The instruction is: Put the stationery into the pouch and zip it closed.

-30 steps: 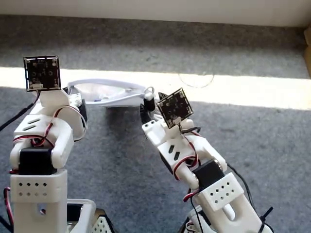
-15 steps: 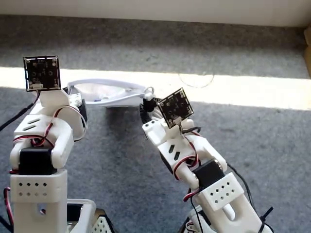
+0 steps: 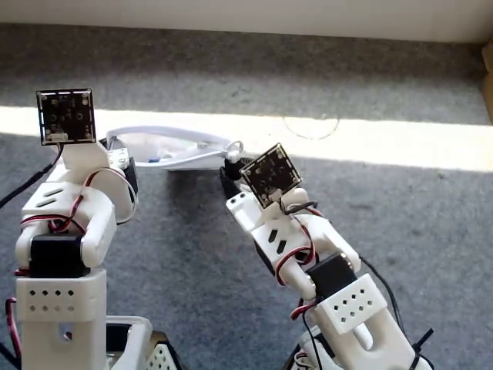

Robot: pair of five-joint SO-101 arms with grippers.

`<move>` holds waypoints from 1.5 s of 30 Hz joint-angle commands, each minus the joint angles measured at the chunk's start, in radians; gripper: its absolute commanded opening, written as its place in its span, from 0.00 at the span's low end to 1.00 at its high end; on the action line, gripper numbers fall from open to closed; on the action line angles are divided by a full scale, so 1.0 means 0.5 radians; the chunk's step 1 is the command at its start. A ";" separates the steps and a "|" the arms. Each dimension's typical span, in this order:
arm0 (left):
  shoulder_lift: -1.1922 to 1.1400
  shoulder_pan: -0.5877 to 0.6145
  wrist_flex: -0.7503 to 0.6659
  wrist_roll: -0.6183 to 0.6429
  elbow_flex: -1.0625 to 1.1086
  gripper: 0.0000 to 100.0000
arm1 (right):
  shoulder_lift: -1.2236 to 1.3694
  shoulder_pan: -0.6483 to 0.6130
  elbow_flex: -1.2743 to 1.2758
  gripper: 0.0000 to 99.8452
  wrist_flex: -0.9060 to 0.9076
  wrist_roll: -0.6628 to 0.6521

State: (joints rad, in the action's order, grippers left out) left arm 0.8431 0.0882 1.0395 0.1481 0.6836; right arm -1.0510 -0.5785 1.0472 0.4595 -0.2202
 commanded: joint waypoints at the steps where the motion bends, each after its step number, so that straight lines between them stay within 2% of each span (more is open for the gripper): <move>1: -0.087 0.014 0.003 -0.009 0.103 0.01 | -0.054 0.011 -0.017 0.01 -0.038 -0.028; 5: -0.087 0.014 0.003 -0.006 0.103 0.01 | -0.054 0.011 -0.017 0.01 -0.029 -0.031; 9: -0.087 0.017 0.003 -0.006 0.103 0.01 | -0.054 0.002 -0.041 0.01 0.087 -0.190; 19: -0.087 0.017 0.009 -0.003 0.103 0.01 | -0.054 -0.118 -0.207 0.01 0.471 -0.190; 25: -0.087 0.017 0.012 0.000 0.106 0.02 | -0.060 -0.124 -0.192 0.01 0.575 -0.181; 30: -0.081 0.008 -0.021 0.003 0.152 0.09 | -0.333 -0.124 -0.149 0.01 0.609 -0.181; 36: -0.087 0.005 -0.040 0.003 0.155 0.09 | -0.735 -0.124 0.084 0.01 0.621 -0.199; 43: -0.075 -0.069 -0.031 0.006 0.155 0.09 | -0.778 -0.124 0.146 0.01 0.621 -0.203; 45: -0.075 -0.069 -0.031 0.025 0.155 0.13 | -0.778 -0.124 0.152 0.01 0.624 -0.264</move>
State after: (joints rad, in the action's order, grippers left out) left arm 0.8401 0.0729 1.0273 0.1557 0.7557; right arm -1.4239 -0.6322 1.1270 0.7679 -0.3138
